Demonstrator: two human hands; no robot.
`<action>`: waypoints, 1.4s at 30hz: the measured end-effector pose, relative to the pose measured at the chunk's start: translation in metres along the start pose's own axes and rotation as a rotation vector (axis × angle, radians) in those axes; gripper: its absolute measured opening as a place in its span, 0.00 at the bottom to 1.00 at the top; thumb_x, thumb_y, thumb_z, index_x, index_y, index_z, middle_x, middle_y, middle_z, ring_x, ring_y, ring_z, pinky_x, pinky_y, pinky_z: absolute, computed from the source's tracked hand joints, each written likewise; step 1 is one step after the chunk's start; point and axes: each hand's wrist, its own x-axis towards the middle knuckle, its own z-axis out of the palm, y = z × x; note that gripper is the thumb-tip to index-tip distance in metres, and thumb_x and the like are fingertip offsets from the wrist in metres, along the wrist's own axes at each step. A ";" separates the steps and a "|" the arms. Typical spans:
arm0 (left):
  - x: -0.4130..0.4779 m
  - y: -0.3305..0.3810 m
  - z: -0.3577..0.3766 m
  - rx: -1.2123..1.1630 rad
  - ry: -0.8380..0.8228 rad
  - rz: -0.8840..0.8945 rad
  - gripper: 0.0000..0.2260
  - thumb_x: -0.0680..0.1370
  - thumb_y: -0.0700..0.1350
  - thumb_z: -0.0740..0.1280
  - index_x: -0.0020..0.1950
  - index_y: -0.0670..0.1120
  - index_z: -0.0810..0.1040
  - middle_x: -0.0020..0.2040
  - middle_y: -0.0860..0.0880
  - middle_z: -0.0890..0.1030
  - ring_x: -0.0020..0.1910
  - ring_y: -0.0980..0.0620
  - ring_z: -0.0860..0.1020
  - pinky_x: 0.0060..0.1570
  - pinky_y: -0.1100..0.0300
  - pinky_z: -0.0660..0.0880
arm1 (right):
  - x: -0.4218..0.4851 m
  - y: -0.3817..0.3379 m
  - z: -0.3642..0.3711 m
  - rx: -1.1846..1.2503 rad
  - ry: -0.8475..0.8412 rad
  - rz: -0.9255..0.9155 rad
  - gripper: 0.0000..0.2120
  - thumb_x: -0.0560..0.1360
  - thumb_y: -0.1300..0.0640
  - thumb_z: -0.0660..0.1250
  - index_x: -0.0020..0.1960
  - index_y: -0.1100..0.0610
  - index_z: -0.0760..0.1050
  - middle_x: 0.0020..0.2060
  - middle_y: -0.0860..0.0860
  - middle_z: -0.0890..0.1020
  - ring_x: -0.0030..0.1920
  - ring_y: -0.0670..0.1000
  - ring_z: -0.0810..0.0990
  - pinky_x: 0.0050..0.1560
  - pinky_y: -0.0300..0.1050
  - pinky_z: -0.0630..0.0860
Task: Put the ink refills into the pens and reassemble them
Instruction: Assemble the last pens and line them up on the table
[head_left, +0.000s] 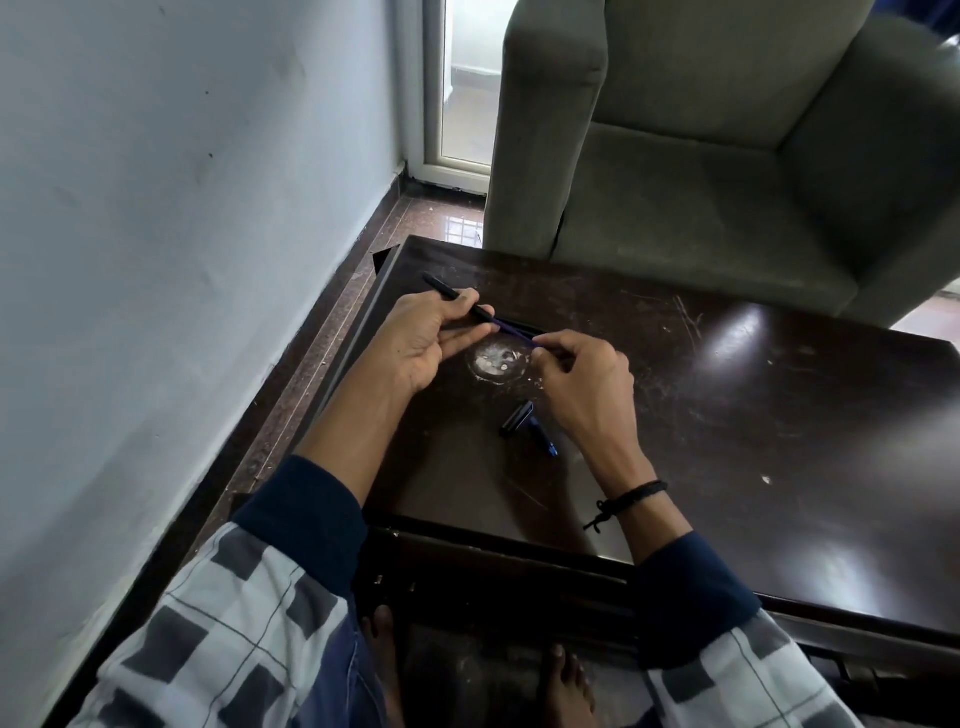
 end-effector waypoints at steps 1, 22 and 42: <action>-0.001 0.000 0.000 0.002 -0.006 -0.003 0.03 0.80 0.36 0.69 0.52 0.37 0.80 0.45 0.38 0.86 0.42 0.44 0.87 0.38 0.60 0.83 | 0.000 -0.001 0.001 -0.007 0.001 0.003 0.09 0.80 0.56 0.69 0.58 0.52 0.85 0.45 0.47 0.87 0.38 0.40 0.80 0.38 0.34 0.77; 0.002 -0.001 -0.001 0.020 0.046 0.025 0.01 0.80 0.36 0.69 0.50 0.38 0.80 0.43 0.40 0.86 0.41 0.47 0.87 0.39 0.58 0.83 | 0.011 0.018 -0.017 -0.174 -0.198 0.150 0.01 0.76 0.52 0.74 0.46 0.48 0.83 0.43 0.46 0.85 0.46 0.48 0.85 0.49 0.48 0.83; 0.002 -0.005 0.002 0.033 0.030 0.012 0.02 0.80 0.36 0.69 0.52 0.38 0.80 0.46 0.39 0.85 0.43 0.47 0.87 0.40 0.58 0.83 | 0.008 0.007 -0.015 -0.039 -0.257 0.060 0.09 0.74 0.58 0.72 0.51 0.45 0.80 0.41 0.44 0.81 0.43 0.45 0.80 0.39 0.40 0.74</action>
